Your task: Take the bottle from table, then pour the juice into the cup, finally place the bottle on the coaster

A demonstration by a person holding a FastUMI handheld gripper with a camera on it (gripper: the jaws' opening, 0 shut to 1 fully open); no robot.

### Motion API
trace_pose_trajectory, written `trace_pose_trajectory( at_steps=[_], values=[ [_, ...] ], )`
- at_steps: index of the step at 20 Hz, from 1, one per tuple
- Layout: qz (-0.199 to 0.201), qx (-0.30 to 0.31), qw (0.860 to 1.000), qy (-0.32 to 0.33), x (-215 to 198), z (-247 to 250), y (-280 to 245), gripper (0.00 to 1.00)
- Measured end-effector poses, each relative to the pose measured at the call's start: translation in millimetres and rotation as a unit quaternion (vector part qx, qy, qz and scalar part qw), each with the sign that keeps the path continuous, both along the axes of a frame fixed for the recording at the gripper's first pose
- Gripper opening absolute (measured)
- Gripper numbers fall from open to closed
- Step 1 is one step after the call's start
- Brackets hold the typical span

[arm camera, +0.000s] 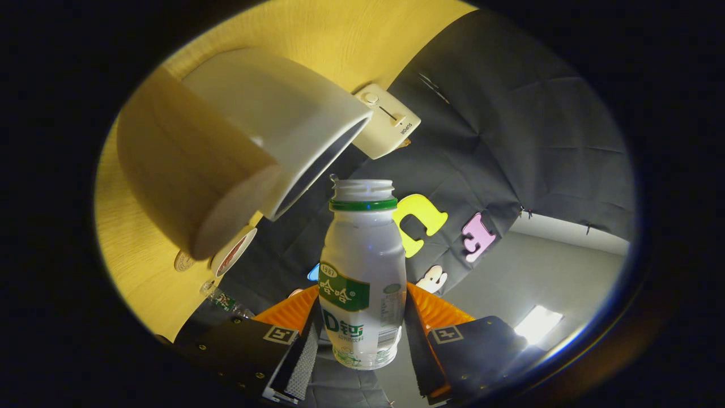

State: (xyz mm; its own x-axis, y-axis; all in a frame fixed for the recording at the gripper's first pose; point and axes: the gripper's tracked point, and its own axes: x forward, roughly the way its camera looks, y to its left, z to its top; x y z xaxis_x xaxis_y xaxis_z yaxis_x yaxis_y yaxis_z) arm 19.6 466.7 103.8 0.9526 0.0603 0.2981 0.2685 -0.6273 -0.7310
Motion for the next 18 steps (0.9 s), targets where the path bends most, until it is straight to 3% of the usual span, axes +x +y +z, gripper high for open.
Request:
trace_pose_trajectory(
  at_steps=[18],
  values=[
    [-0.013, 0.019, 1.0, 0.003, 4.0, 2.9, -12.9, 0.7]
  ],
)
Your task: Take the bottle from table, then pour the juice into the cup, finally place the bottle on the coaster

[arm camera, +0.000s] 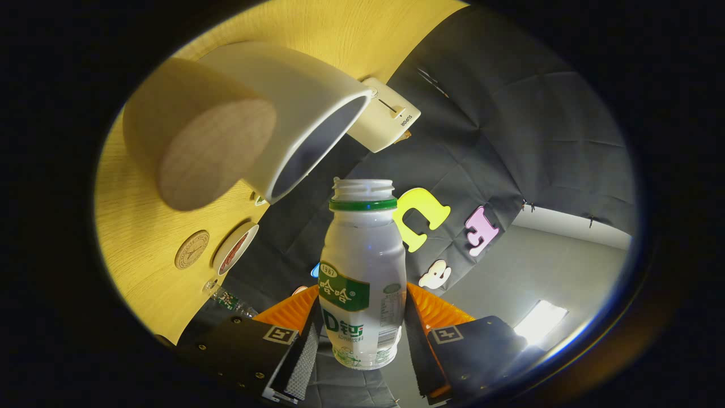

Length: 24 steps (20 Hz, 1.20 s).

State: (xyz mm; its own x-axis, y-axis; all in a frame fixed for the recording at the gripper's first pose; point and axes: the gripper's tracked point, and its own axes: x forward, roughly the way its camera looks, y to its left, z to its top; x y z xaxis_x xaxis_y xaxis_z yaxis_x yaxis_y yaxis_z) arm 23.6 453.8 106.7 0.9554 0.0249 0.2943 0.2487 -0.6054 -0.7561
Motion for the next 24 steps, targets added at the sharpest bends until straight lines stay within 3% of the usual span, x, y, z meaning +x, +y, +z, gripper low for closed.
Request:
trace_pose_trajectory(
  at_steps=[14, 18, 24],
  values=[
    [0.012, 0.171, 0.983, 0.064, 2.3, -32.4, -31.4, 0.71],
    [0.021, 0.23, 0.969, 0.089, 4.4, -44.6, -37.5, 0.71],
    [0.039, 0.33, 0.936, 0.118, 11.1, -53.7, -35.0, 0.71]
  ],
)
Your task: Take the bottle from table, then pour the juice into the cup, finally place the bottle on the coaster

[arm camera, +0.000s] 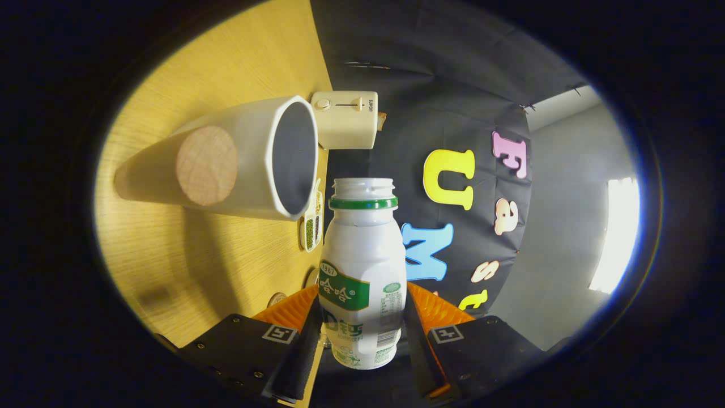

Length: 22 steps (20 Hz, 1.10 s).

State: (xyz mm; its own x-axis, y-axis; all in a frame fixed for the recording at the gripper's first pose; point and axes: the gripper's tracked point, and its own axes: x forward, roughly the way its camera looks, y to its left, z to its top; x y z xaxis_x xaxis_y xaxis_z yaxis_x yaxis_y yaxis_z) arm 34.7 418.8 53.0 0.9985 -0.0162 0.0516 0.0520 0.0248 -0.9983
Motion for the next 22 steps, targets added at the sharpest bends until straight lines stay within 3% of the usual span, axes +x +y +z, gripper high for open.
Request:
trace_pose_trajectory(
  at_steps=[10, 18, 22],
  values=[
    [-0.008, 0.116, 0.993, 0.028, 15.2, -6.0, -9.4, 0.71],
    [-0.009, 0.233, 0.972, 0.04, 41.1, -0.4, -21.6, 0.71],
    [-0.011, 0.298, 0.953, 0.054, 55.2, -0.5, -30.5, 0.71]
  ],
)
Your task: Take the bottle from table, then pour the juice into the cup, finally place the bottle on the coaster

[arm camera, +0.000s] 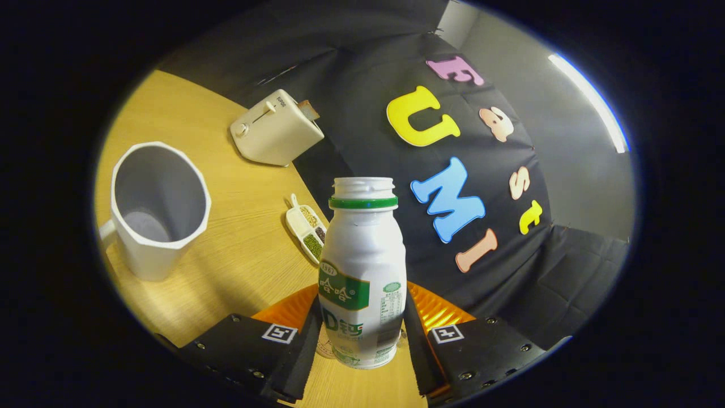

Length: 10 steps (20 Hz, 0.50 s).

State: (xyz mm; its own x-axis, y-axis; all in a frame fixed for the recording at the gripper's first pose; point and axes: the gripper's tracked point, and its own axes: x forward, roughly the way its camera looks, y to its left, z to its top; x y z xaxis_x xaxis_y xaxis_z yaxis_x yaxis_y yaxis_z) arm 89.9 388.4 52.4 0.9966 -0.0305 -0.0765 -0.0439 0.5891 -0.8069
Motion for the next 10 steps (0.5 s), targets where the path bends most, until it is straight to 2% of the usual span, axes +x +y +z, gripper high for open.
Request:
trace_pose_trajectory(
  at_steps=[10],
  values=[
    [-0.007, 0.131, 0.991, 0.013, 28.1, -4.7, -22.4, 0.71]
  ],
)
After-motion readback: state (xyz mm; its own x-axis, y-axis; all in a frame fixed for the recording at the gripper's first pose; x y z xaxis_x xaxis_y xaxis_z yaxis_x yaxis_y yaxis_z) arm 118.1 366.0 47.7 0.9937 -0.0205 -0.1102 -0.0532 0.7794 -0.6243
